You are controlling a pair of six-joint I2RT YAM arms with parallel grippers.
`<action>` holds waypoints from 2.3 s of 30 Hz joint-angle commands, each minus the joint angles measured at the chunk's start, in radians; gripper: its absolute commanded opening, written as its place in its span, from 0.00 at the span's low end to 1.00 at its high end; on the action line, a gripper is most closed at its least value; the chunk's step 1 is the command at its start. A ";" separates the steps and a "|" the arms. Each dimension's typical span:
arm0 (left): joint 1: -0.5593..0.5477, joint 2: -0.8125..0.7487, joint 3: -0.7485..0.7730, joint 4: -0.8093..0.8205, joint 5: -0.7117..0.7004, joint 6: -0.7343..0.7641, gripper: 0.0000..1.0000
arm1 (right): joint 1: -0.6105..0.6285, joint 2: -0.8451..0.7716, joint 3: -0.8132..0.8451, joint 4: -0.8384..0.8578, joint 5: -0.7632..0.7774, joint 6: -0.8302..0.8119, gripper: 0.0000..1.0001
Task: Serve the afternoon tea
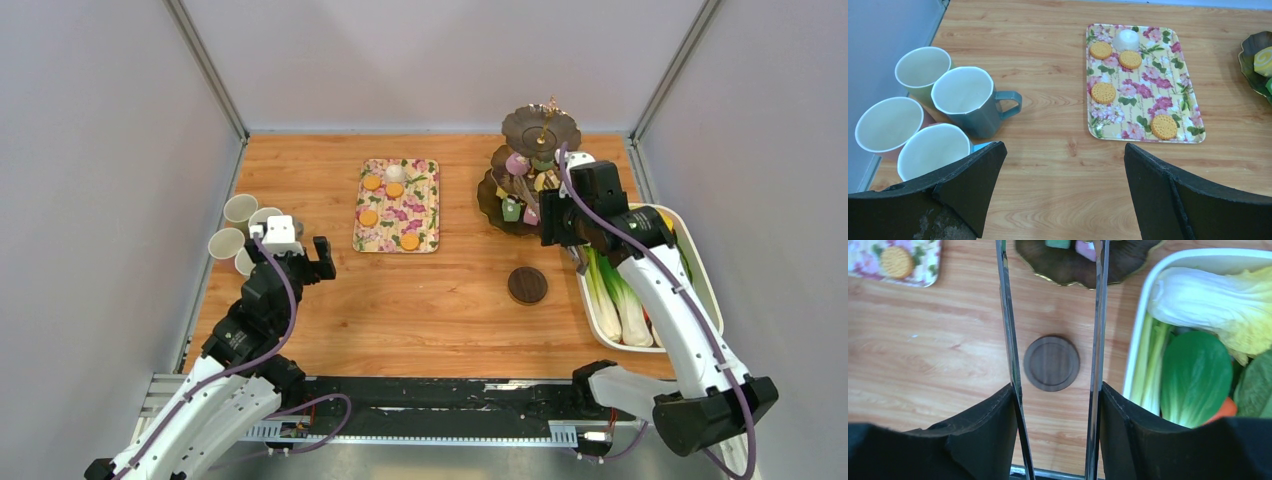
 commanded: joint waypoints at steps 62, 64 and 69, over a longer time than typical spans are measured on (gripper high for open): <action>-0.002 0.004 -0.002 0.023 -0.001 0.019 1.00 | 0.366 1.124 0.700 0.504 0.122 -0.094 0.37; -0.002 0.007 -0.002 0.024 0.000 0.018 1.00 | 0.366 1.083 0.668 0.504 0.123 -0.098 0.36; -0.002 0.008 -0.001 0.024 0.006 0.018 1.00 | 0.366 0.963 0.577 0.503 0.124 -0.096 0.36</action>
